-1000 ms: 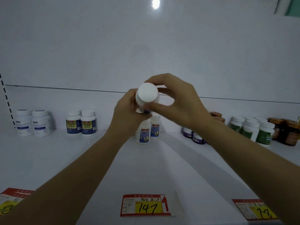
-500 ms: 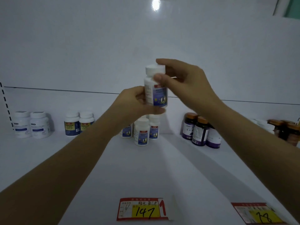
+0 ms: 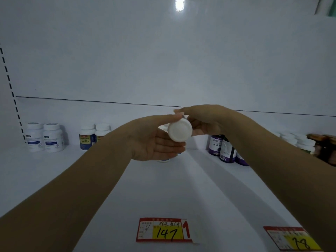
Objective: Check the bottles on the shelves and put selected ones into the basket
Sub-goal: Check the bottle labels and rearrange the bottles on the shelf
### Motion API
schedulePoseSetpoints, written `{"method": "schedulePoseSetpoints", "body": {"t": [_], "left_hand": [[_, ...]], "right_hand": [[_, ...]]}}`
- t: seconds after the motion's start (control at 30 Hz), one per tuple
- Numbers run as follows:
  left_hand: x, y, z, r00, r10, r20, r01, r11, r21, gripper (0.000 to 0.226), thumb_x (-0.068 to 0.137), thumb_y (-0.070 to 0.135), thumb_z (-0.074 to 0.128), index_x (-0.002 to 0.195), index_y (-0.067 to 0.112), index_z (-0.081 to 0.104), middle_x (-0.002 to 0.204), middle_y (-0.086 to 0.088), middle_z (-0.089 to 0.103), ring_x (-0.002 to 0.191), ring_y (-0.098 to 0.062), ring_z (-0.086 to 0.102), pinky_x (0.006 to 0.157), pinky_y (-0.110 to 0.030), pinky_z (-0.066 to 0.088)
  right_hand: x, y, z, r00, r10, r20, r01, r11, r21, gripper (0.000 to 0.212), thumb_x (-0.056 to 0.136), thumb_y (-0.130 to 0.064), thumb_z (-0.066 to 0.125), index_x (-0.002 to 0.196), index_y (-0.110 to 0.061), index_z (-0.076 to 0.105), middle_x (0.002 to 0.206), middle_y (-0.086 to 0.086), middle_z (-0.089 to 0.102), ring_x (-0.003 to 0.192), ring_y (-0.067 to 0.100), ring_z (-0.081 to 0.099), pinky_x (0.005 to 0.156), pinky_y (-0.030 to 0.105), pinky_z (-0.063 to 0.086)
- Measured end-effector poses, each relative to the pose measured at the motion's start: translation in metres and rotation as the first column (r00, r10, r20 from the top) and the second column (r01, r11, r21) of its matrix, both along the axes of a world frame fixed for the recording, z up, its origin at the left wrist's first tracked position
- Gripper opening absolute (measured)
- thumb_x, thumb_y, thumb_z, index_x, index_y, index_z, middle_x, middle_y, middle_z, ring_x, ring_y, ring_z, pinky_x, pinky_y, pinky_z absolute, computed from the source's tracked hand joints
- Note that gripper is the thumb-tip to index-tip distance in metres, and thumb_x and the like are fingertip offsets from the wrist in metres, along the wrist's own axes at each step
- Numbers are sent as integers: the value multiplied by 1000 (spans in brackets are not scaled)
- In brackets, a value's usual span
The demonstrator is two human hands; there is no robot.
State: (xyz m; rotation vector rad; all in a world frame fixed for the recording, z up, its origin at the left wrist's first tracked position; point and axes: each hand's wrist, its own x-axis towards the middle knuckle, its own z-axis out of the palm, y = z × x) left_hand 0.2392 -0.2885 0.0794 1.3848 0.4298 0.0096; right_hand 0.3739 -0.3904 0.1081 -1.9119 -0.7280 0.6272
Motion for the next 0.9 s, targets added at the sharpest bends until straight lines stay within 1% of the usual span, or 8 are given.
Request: {"method": "schedulePoseSetpoints", "body": {"t": [0.07,0.23,0.33,0.43,0.5,0.57,0.73,0.9], "left_hand": [[0,0,2,1000,-13,4,13,1000,3,68,70,46,72,112,-7,61,104,-17,71,98,-25,69,88,-34,52],[5,-1,3,995,-4,103,-2,998,62,51,73,34,72,108,-1,64,100,-16,72,92,-24,71,77,-29,58],[10,0,-4,958,47,282,-83,989,119,48,62,24,75,106,6,68,104,-11,72,98,-20,69,84,-27,55],[12,5,-14,894,85,440,-237,923,302,36,67,14,78,102,13,70,99,-2,74,94,-13,70,84,-24,55],[13,6,-21,865,105,490,-314,876,367,38,67,8,80,103,13,69,94,1,75,87,-12,71,77,-25,57],[13,6,-29,854,97,511,-329,861,388,42,65,5,81,104,10,67,95,1,75,87,-14,71,77,-27,57],[12,6,-37,859,60,509,-313,847,429,32,68,4,79,94,19,68,82,12,74,74,-2,70,59,-11,52],[13,4,-37,879,34,475,-291,829,478,30,71,8,78,94,25,67,89,11,73,78,-3,70,62,-12,53]], "right_hand": [[1,-1,1,1000,-5,6,4,1000,24,43,88,-39,64,109,-2,61,93,13,62,65,16,63,49,19,54],[-4,-6,9,995,-27,100,7,980,198,29,85,-32,69,89,-4,67,80,10,69,55,12,65,51,18,53],[-5,-13,16,958,-37,286,-77,923,378,41,86,-29,68,104,8,66,99,20,71,76,18,69,68,22,58],[-8,-21,14,870,-94,484,-152,882,445,31,85,-27,70,109,-8,68,102,13,70,91,16,68,82,26,58],[-9,-24,7,823,-118,555,-163,888,430,28,83,-26,72,109,-17,68,102,7,70,95,14,67,85,23,55],[-9,-26,1,805,-100,585,-168,907,387,27,83,-26,72,108,-21,66,103,2,70,95,10,67,84,18,53],[-6,-27,3,775,-12,632,-156,965,209,43,84,-39,68,124,-26,60,117,-6,64,107,6,61,93,23,48],[-11,-25,17,747,56,663,-159,983,95,36,83,-44,66,113,-24,68,104,-13,69,95,0,64,86,20,48]]}}
